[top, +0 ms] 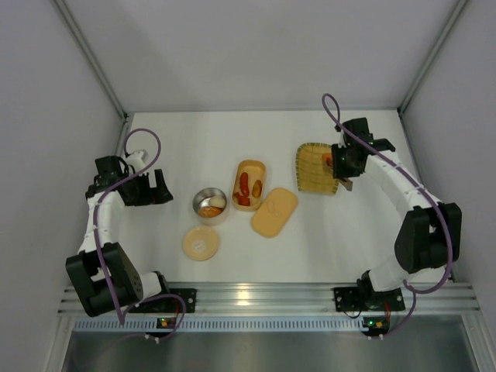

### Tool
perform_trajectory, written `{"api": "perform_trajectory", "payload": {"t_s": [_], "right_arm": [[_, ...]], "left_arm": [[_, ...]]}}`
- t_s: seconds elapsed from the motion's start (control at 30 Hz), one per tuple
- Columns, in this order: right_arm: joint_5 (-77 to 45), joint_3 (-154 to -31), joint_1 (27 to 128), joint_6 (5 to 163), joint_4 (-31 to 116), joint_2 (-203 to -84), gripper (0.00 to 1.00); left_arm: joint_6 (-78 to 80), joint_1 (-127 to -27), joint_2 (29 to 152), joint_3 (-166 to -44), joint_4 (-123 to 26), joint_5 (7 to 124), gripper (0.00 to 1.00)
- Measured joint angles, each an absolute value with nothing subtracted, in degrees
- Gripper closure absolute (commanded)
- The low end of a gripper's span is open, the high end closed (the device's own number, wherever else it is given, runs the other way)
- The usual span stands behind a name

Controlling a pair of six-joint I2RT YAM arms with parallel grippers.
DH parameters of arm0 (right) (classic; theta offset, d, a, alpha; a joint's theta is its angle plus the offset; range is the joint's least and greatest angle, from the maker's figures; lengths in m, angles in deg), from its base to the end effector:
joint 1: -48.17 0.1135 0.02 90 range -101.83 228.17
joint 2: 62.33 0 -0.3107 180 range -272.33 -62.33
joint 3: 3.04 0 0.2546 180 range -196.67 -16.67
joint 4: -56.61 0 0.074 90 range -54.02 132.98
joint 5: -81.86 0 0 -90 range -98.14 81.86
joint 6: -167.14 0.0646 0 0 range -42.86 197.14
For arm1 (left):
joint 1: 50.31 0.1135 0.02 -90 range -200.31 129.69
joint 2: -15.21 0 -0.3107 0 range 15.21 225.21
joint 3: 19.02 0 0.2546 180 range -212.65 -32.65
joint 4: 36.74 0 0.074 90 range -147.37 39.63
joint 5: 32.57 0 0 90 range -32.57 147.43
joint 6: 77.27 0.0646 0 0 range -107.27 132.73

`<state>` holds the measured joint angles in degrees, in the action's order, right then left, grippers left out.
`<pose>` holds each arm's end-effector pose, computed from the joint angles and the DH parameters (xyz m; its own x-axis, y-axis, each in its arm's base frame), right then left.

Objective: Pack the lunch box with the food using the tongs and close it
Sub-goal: Pick up the fake food from the plate.

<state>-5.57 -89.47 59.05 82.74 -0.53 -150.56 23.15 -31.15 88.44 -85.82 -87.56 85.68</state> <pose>0.3309 0.0606 0.2974 -0.8534 -0.0648 -0.5172 -0.0830 0.9965 0.0121 0.2501 0.0545 0.2724 -0.7899 -0.1058 -0.6041 0.0972 0.9509 -0.2937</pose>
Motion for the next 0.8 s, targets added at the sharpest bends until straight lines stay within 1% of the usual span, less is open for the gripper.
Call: {"api": "perform_trajectory", "payload": {"t_s": [0.13, 0.23, 0.27, 0.33, 0.6, 0.8], "right_arm": [[-5.55, -89.47, 59.18, 82.74, 0.30, -150.93, 0.73], [-5.55, -89.47, 59.18, 82.83, 0.35, -151.35, 0.85], [-5.57, -89.47, 59.18, 82.83, 0.35, -151.43, 0.92], [-5.61, -89.47, 59.20, 82.83, 0.32, -151.57, 1.00], [-6.27, -89.47, 59.18, 82.48, 0.04, -151.24, 1.00], [-7.69, -89.45, 59.18, 80.97, -0.09, -145.75, 1.00]], "left_arm": [[23.15, -31.15, 88.44, -85.82, -87.56, 85.65, 0.02], [23.15, -31.15, 88.44, -85.82, -87.54, 85.65, 0.02], [23.15, -31.15, 88.44, -85.82, -87.54, 85.65, 0.02], [23.15, -31.15, 88.44, -85.82, -87.54, 85.65, 0.02], [23.15, -31.15, 88.44, -85.82, -87.49, 85.63, 0.02], [23.15, -31.15, 88.44, -85.82, -87.49, 85.65, 0.02]]}}
